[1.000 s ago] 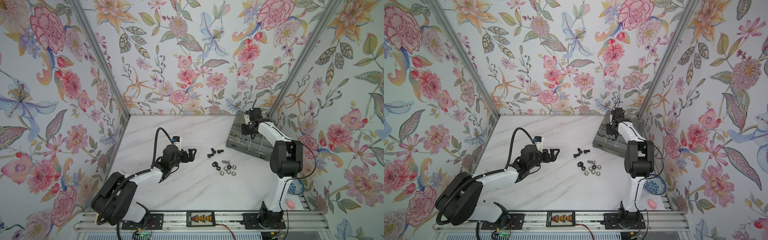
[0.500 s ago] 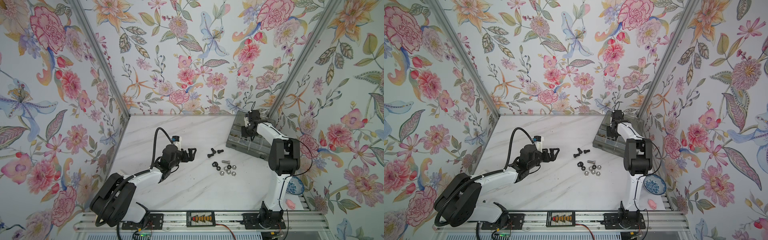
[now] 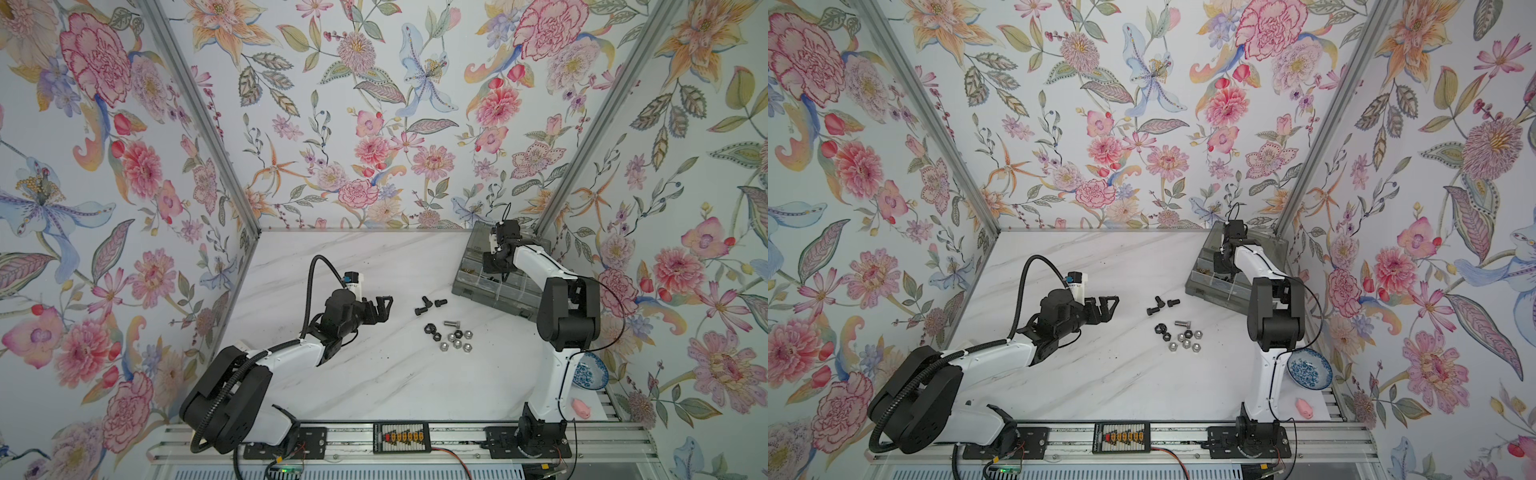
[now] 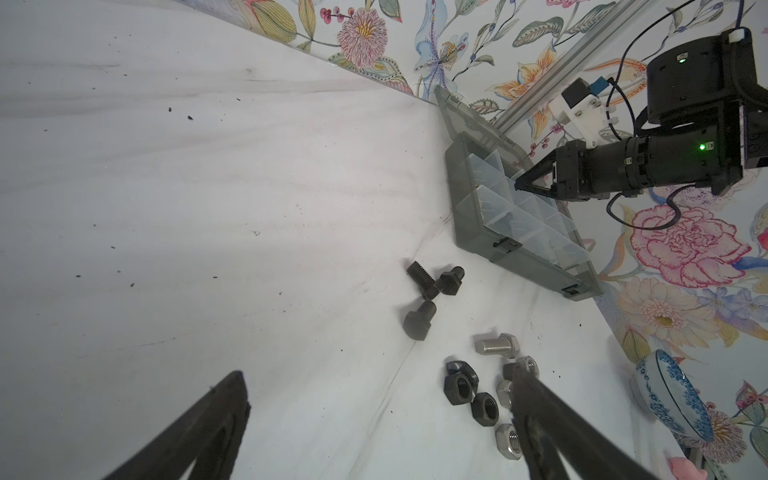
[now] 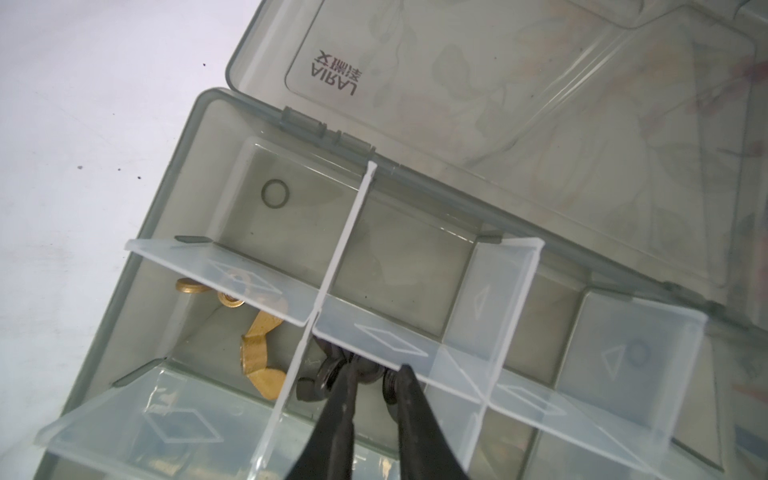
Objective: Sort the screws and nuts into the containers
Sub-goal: 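Open the right gripper to release the wing nut and return to the pile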
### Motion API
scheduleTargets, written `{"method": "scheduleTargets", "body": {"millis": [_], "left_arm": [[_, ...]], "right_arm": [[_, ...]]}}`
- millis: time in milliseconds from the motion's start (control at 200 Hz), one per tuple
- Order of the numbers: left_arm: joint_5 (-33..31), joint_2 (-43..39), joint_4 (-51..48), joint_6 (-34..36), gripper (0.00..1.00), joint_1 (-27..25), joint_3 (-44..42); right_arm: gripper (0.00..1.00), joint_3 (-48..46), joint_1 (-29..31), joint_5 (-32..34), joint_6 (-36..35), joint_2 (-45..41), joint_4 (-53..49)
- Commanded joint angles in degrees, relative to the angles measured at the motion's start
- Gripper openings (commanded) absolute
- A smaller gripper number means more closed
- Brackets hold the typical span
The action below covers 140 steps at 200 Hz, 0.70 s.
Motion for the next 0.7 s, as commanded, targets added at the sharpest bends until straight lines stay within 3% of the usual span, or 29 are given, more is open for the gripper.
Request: {"method": "scheduleTargets", "body": {"millis": [0, 175, 480, 696], "left_arm": [[-0.6, -1.4, -0.1, -0.1, 1.0, -0.5, 0.1], [-0.4, -0.9, -0.2, 0.0, 0.99, -0.5, 0.4], [0.0, -0.6, -0.5, 0.3, 0.99, -0.5, 1.1], [0.0, -0.5, -0.9, 0.4, 0.99, -0.6, 1.0]], "right_arm": [[0.25, -0.9, -0.1, -2.3, 0.8, -2.9, -0.7], [0.3, -5.7, 1.3, -7.4, 1.7, -9.3, -0.8], [0.38, -18.1, 9.2, -9.2, 4.1, -20.3, -1.0], [0.4, -24.6, 13.5, -16.9, 7.4, -23.4, -1.0]]}}
